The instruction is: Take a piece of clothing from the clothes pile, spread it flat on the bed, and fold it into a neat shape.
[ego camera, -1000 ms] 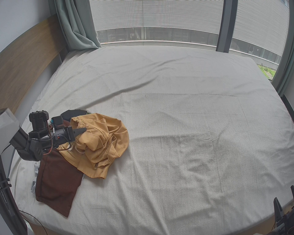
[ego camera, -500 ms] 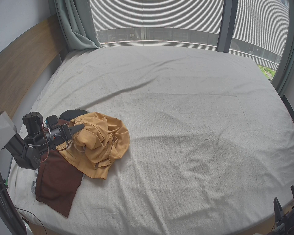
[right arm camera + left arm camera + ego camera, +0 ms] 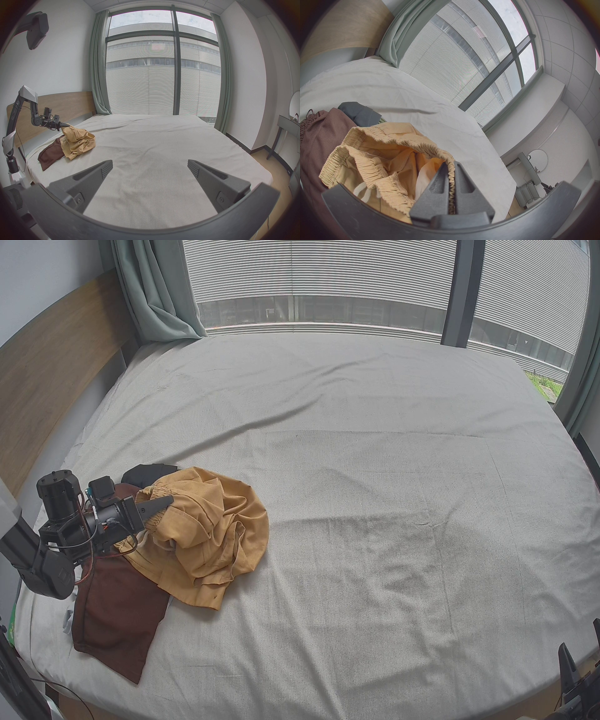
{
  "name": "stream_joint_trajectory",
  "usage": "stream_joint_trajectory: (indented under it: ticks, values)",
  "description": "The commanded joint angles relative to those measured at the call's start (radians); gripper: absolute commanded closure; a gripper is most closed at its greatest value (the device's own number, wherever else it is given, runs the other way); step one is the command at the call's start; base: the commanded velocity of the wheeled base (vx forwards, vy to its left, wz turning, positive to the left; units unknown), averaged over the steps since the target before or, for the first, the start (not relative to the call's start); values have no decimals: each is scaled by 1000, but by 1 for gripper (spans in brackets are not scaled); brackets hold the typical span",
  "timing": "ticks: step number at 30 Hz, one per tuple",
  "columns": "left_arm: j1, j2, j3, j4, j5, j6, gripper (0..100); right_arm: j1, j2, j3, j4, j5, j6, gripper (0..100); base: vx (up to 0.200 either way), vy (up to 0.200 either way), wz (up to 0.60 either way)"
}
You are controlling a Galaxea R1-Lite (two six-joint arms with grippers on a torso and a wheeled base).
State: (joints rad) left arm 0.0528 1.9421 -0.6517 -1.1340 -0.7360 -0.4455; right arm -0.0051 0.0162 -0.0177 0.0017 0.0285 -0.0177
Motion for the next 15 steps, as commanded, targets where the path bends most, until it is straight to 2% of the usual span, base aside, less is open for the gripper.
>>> stream_joint_trajectory:
  ticks: [1,8,11,15]
  values:
    - [-34,-75,52,-4,0,1,100,1,-16,18,0,1,-2,0,0,0,0]
    - [-57,-106,83,-36,0,8,100,1,-16,18,0,1,-2,0,0,0,0]
    - [-57,-109,116,-118,1,5,100,1,-16,18,0,1,-4,0,0,0,0]
    - [-57,-143,167,-133,0,4,100,1,-16,18,0,1,-4,0,0,0,0]
